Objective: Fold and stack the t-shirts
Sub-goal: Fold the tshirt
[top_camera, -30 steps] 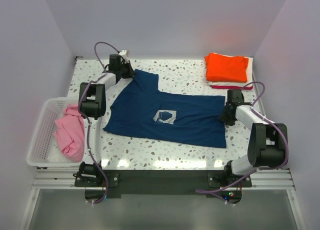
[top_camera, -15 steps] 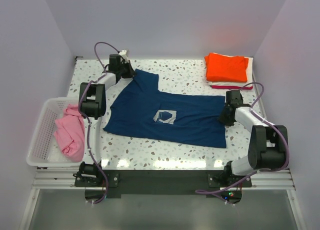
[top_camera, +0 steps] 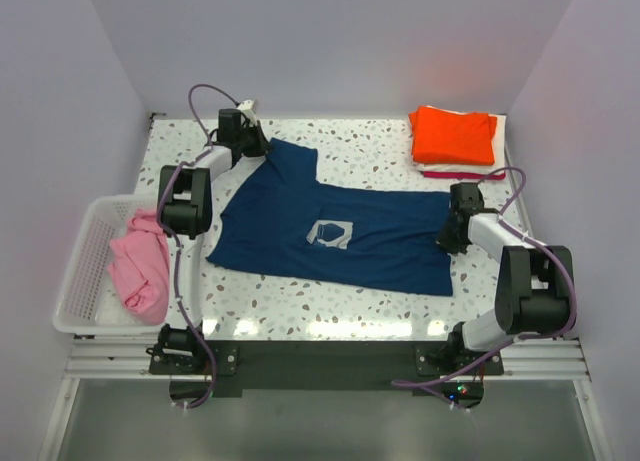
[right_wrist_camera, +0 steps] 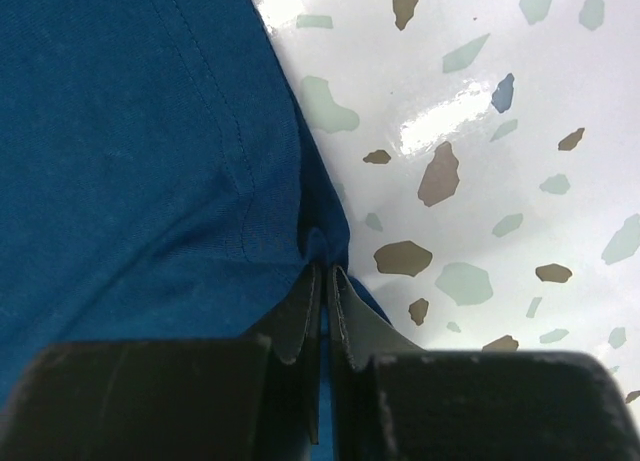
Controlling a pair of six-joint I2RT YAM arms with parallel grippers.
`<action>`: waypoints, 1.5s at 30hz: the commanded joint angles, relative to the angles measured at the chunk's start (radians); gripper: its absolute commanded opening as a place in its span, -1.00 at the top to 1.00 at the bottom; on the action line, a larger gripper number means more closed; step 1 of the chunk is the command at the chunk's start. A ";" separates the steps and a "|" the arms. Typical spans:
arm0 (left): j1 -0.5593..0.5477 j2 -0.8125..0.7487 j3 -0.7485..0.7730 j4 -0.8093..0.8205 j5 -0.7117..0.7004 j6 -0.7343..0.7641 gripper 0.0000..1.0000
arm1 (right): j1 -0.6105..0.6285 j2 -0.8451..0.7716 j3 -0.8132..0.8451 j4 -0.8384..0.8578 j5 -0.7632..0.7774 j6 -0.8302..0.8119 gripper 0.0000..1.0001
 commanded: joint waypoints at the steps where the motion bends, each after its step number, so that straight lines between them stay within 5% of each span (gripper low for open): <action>1: 0.022 0.016 0.032 0.042 -0.002 -0.012 1.00 | 0.003 -0.007 0.001 -0.028 0.038 0.007 0.98; 18: 0.031 0.024 0.037 0.041 -0.007 -0.032 1.00 | 0.003 -0.047 0.044 -0.190 0.113 0.023 1.00; 30: 0.032 0.024 0.035 0.042 -0.004 -0.036 1.00 | -0.063 -0.056 0.120 -0.128 -0.026 0.013 0.38; 34: 0.032 0.024 0.035 0.044 0.002 -0.036 1.00 | -0.063 0.000 0.246 -0.026 -0.097 0.003 0.19; 45: 0.035 0.031 0.043 0.044 0.018 -0.036 1.00 | -0.090 0.358 0.564 0.058 -0.083 -0.033 0.22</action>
